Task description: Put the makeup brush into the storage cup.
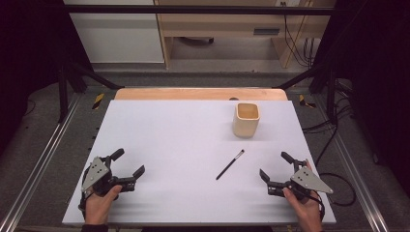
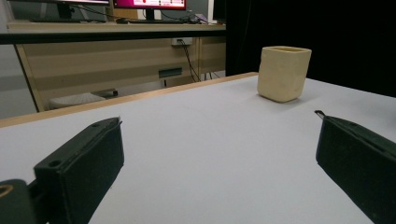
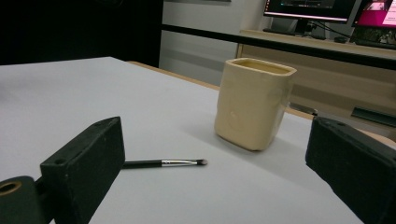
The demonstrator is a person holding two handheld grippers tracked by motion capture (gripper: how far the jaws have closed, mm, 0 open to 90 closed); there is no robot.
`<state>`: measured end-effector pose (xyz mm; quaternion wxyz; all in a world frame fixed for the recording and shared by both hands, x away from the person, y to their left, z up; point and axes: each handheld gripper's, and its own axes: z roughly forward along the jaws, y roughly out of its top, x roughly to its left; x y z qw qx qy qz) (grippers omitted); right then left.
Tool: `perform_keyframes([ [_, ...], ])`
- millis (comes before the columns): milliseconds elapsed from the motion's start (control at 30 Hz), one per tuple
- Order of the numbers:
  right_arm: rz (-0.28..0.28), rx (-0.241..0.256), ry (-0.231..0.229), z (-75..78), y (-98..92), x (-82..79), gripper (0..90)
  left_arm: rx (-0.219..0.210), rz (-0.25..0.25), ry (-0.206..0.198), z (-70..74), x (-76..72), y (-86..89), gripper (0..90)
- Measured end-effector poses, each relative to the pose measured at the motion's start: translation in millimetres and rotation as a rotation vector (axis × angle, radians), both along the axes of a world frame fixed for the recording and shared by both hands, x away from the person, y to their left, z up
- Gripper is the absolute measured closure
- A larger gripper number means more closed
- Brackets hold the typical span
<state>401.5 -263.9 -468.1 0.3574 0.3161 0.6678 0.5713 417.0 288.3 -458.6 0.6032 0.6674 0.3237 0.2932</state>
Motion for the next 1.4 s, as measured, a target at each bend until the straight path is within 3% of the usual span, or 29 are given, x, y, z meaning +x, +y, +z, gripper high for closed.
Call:
perform_keyframes([
  [733,-0.028,-0.004,0.029,-3.2,0.0,-2.1,4.0,0.013,-0.006,0.018,-0.9,0.9,-2.4,0.7],
  [1167,-0.029,0.003,0.042,-3.2,-0.5,-3.0,3.5,0.074,-0.033,0.073,-3.0,3.5,-22.0,0.8],
  [1400,-0.035,0.009,0.042,-3.1,-1.6,-3.7,3.4,0.135,-0.061,0.121,2.4,9.0,-41.2,1.3],
])
